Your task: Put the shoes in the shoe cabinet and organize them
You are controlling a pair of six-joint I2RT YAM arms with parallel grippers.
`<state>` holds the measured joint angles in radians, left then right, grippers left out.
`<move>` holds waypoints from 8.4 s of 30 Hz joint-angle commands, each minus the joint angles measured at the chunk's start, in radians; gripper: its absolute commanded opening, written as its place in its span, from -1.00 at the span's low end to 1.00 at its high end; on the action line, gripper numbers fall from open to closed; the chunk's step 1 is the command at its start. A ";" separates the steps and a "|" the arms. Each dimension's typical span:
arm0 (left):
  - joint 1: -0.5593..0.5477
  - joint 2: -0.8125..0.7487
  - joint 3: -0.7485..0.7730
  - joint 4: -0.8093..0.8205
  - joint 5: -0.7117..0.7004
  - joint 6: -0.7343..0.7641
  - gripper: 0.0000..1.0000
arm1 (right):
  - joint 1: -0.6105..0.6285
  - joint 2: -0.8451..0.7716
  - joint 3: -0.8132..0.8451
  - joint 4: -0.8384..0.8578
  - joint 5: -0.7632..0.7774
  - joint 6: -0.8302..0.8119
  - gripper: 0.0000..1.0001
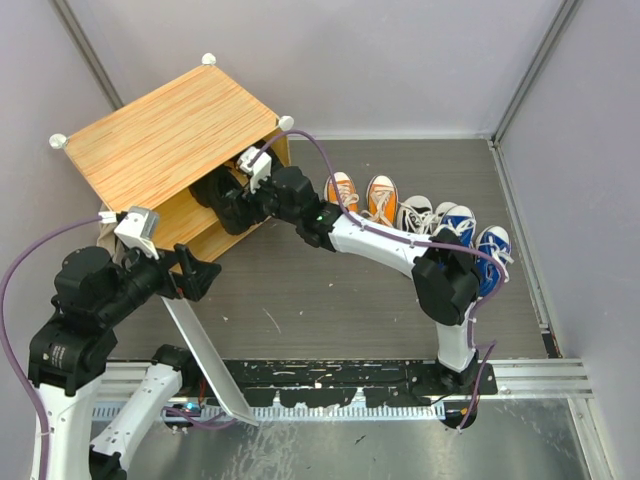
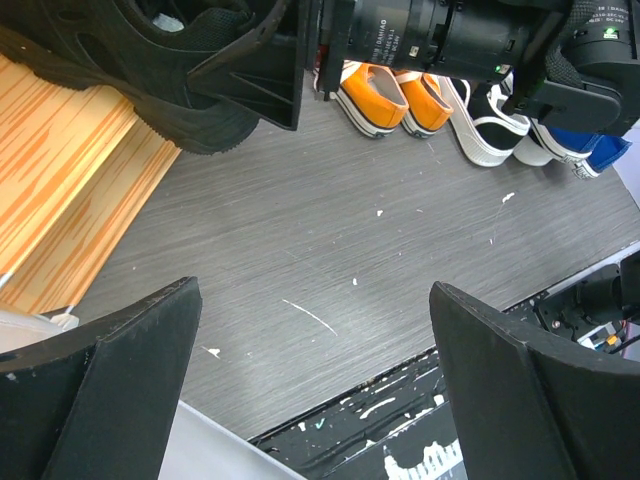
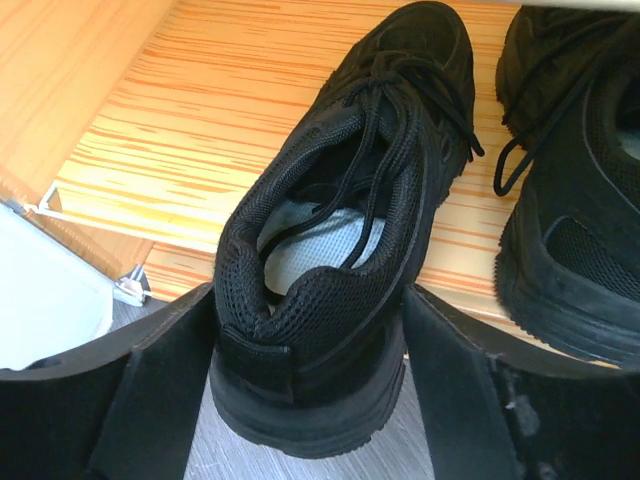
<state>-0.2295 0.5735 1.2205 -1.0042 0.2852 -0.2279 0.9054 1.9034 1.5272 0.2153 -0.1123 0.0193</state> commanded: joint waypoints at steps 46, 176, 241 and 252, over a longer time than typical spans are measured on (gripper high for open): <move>0.000 -0.006 -0.008 -0.037 0.001 -0.009 0.96 | -0.064 0.270 0.391 0.256 0.117 -0.092 -0.83; 0.000 0.101 0.081 0.037 0.097 -0.041 0.96 | -0.389 -0.353 -0.517 -0.396 0.261 0.422 0.51; 0.000 0.078 0.059 0.003 0.075 -0.013 0.96 | -0.425 -0.177 -0.415 -0.373 0.376 0.504 -0.98; -0.001 0.072 0.046 0.019 0.097 -0.033 0.96 | -0.410 -0.352 -0.530 -0.376 0.345 0.521 -0.10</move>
<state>-0.2295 0.6567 1.2621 -1.0245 0.3630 -0.2520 0.4831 1.6363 0.9886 -0.1993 0.2344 0.5491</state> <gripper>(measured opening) 0.980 0.367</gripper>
